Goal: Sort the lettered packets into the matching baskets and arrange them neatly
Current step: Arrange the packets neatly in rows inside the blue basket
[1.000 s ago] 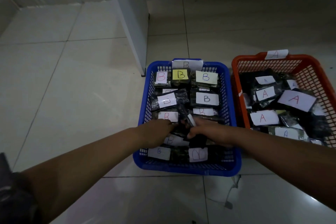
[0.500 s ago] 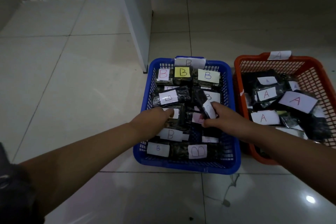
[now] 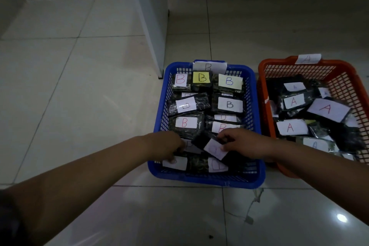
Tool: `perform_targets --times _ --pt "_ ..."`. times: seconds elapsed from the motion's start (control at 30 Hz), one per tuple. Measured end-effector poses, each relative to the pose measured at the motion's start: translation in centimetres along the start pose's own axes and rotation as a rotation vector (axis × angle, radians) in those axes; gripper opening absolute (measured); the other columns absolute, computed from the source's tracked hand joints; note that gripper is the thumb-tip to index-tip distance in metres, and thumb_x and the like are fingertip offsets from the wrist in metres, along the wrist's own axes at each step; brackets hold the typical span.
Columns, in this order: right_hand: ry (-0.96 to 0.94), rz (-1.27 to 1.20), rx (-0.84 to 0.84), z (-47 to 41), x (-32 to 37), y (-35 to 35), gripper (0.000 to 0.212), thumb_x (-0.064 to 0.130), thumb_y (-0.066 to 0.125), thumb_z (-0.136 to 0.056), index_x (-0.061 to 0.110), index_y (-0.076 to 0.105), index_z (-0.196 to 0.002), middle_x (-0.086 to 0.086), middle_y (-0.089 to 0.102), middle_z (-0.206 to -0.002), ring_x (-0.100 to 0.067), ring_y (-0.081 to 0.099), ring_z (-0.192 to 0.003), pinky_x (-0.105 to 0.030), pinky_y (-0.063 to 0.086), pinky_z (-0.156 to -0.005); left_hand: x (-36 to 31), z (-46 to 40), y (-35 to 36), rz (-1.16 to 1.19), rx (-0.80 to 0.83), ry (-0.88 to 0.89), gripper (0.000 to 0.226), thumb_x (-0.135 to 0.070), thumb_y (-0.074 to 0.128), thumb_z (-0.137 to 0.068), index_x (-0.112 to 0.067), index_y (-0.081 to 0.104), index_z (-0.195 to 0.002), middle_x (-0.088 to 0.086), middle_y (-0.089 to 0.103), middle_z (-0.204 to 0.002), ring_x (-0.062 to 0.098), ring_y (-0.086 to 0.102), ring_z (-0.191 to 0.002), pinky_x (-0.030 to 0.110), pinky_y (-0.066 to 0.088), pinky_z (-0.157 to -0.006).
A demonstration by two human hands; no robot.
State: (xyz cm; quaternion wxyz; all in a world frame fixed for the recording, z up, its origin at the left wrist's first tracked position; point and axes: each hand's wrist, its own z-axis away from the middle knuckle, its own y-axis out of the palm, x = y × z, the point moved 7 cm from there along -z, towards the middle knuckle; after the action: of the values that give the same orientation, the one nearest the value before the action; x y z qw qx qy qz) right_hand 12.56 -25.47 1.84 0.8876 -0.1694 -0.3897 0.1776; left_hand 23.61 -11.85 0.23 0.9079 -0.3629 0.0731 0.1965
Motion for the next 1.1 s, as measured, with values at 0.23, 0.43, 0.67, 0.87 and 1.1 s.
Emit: perform_targets --times 0.23,0.43,0.67,0.87,1.1 --pt "-0.04 -0.201 -0.172 0.5 0.1 -2.5 0.025 0.006 0.066 -0.083 0.02 0.056 -0.102 -0.008 0.066 -0.094 -0.022 0.061 -0.084 -0.035 0.049 -0.076 0.3 0.3 -1.3 0.058 0.002 0.021 0.024 -0.019 0.061 -0.089 -0.011 0.058 -0.112 0.004 0.057 -0.113 0.011 0.045 -0.095 0.025 0.04 -0.081" --pt "-0.1 -0.076 -0.467 -0.5 0.5 -6.2 0.026 0.006 0.065 -0.083 0.016 0.054 -0.104 -0.007 0.063 -0.1 -0.017 0.057 -0.082 -0.024 0.04 -0.065 0.6 1.4 -5.1 0.146 -0.062 0.058 0.012 -0.024 0.061 -0.089 -0.017 0.057 -0.099 -0.003 0.053 -0.094 0.013 0.048 -0.086 0.02 0.036 -0.065" --pt "-0.157 0.353 -0.425 -2.9 0.3 -4.3 0.03 0.01 0.06 -0.087 0.015 0.056 -0.116 -0.015 0.06 -0.108 -0.027 0.049 -0.107 -0.03 0.041 -0.081 2.5 3.1 -10.1 0.355 -0.266 0.025 0.006 -0.026 0.061 -0.089 -0.029 0.056 -0.091 -0.003 0.062 -0.096 0.008 0.054 -0.083 0.022 0.043 -0.07" --pt "-0.258 0.187 -0.419 -3.4 2.6 -3.0 0.032 0.004 0.056 -0.089 0.015 0.06 -0.118 -0.008 0.061 -0.109 -0.013 0.049 -0.096 -0.019 0.035 -0.076 3.4 3.5 -11.2 0.355 -0.357 -0.023 0.016 -0.023 0.063 -0.087 -0.019 0.063 -0.103 -0.004 0.064 -0.1 0.004 0.054 -0.084 0.014 0.037 -0.065" --pt "-0.443 0.442 -0.61 -1.5 4.3 -2.3 0.036 0.011 0.062 -0.084 0.014 0.06 -0.12 -0.008 0.053 -0.113 -0.024 0.048 -0.106 -0.032 0.041 -0.091 1.9 2.6 -8.8 0.246 -0.403 -0.002 0.015 -0.025 0.067 -0.084 -0.017 0.064 -0.096 -0.002 0.065 -0.096 0.011 0.059 -0.089 0.018 0.044 -0.071"
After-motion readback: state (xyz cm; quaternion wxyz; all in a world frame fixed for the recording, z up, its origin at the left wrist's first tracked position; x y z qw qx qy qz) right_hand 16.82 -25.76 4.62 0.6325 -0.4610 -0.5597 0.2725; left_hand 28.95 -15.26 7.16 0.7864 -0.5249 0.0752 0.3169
